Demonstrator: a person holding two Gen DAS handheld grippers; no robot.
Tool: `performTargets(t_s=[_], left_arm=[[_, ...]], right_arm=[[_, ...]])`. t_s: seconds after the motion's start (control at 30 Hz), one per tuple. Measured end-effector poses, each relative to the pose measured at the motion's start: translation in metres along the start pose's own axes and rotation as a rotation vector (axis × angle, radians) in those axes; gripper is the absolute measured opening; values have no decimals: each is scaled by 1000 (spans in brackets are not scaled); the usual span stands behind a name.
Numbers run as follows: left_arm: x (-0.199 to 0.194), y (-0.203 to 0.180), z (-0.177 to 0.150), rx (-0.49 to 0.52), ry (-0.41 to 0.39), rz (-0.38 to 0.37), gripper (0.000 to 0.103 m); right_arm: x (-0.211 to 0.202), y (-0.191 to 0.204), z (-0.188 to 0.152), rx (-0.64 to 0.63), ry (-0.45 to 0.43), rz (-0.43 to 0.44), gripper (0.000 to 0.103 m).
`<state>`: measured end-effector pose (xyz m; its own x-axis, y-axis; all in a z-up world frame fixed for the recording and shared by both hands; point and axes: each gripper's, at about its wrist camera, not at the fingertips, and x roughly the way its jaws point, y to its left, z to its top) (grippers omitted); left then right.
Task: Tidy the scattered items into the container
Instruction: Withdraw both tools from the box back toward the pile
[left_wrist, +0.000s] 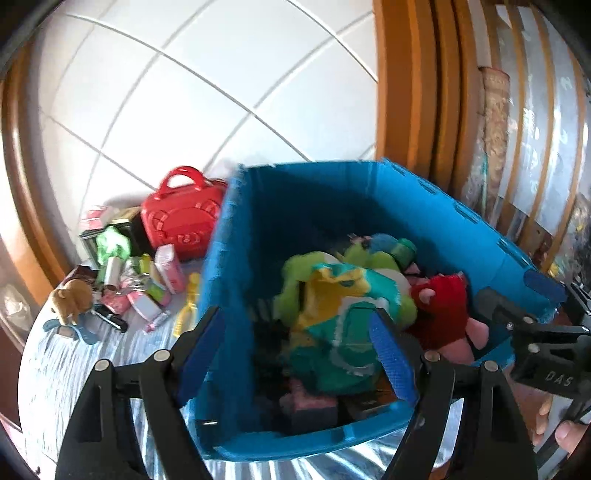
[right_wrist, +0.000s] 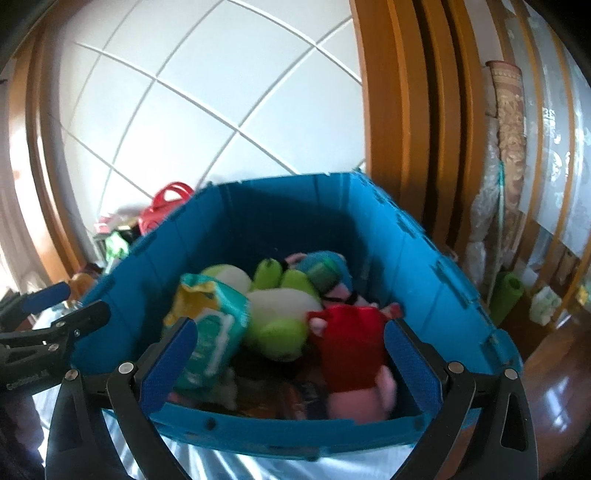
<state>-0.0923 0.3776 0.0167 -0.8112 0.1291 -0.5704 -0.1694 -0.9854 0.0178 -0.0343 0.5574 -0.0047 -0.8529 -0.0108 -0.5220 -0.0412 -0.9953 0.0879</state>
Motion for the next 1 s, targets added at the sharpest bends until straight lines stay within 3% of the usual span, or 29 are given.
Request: performTargets(t_s=[0.37,0.53,0.7,0.83,1.0], left_arm=[[-21,118,-20,-123,-35,44,80],[-23,213,-40,-173,-23,79,80],[-14,327,-64,-193,18,175,80],[1,400,-81,-215,67,211,80],[27,453,-97,-255,133,211,80]], right_arm=[[-24,106,13,-48,-94,72,103],[-27,191,17,-89,-134,104,103],[-19,282,21,-113,-160,127,103],[1,339,15,-104,-118,172,103],[43,376,3,-124,4,159,103]])
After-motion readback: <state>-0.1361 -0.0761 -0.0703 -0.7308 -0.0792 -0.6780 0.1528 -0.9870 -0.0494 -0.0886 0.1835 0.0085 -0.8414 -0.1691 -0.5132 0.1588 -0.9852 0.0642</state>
